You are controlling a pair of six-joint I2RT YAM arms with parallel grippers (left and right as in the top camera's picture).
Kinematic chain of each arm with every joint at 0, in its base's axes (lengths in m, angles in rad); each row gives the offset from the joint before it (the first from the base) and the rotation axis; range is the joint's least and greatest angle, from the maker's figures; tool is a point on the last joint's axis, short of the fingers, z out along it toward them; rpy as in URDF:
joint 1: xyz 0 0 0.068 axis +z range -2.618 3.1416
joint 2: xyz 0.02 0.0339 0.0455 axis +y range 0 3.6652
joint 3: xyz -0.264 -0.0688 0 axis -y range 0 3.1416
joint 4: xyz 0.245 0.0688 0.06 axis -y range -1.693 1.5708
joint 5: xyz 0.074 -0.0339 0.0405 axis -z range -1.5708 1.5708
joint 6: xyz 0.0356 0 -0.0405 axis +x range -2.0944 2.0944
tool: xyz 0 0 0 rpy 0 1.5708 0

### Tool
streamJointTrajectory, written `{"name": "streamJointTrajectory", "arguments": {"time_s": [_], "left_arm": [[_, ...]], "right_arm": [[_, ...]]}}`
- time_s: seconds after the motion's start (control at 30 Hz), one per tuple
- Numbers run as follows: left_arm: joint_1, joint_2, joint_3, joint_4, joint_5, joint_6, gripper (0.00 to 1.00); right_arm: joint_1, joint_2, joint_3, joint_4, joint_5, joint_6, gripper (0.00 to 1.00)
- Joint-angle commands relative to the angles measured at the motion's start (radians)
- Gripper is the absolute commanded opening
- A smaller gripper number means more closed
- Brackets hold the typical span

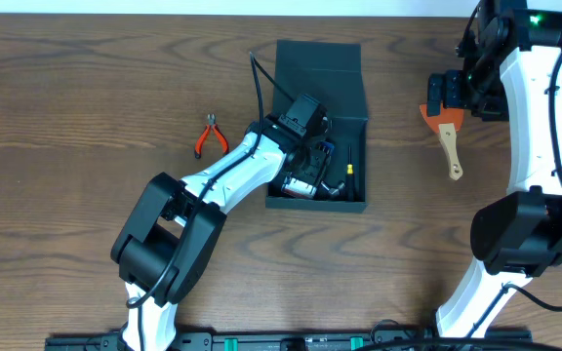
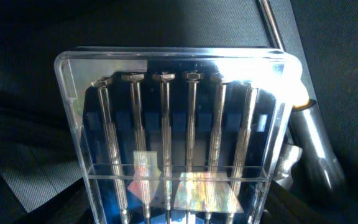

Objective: Pack container
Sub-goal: 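Lower the case into the box and open the left gripper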

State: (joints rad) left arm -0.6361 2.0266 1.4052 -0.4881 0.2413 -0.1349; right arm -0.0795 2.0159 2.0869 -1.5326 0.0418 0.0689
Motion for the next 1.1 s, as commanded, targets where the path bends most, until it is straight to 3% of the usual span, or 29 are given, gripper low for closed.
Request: {"name": "streamJointTrajectory", "arguments": {"time_s": [0.0, 0.1, 0.47, 0.67, 0.9, 1.07], "left_arm": [[0.000, 0.014, 0.022, 0.004, 0.013, -0.009, 0.48], [0.000, 0.014, 0.022, 0.005, 0.013, -0.009, 0.55], [0.000, 0.014, 0.022, 0.004, 0.013, -0.009, 0.63], [0.000, 0.014, 0.022, 0.004, 0.022, -0.008, 0.76], [0.000, 0.014, 0.022, 0.005, 0.039, -0.004, 0.77], [0.000, 0.013, 0.031, 0.011, 0.041, 0.006, 0.72]], "right_arm": [[-0.004, -0.013, 0.013, -0.001, 0.003, 0.013, 0.99], [-0.004, -0.013, 0.013, -0.001, 0.003, 0.013, 0.99], [-0.004, -0.013, 0.013, -0.001, 0.003, 0.013, 0.99], [-0.004, -0.013, 0.013, -0.001, 0.003, 0.013, 0.99], [-0.004, -0.013, 0.013, -0.001, 0.003, 0.013, 0.99], [-0.005, -0.013, 0.013, -0.001, 0.003, 0.013, 0.99]]}}
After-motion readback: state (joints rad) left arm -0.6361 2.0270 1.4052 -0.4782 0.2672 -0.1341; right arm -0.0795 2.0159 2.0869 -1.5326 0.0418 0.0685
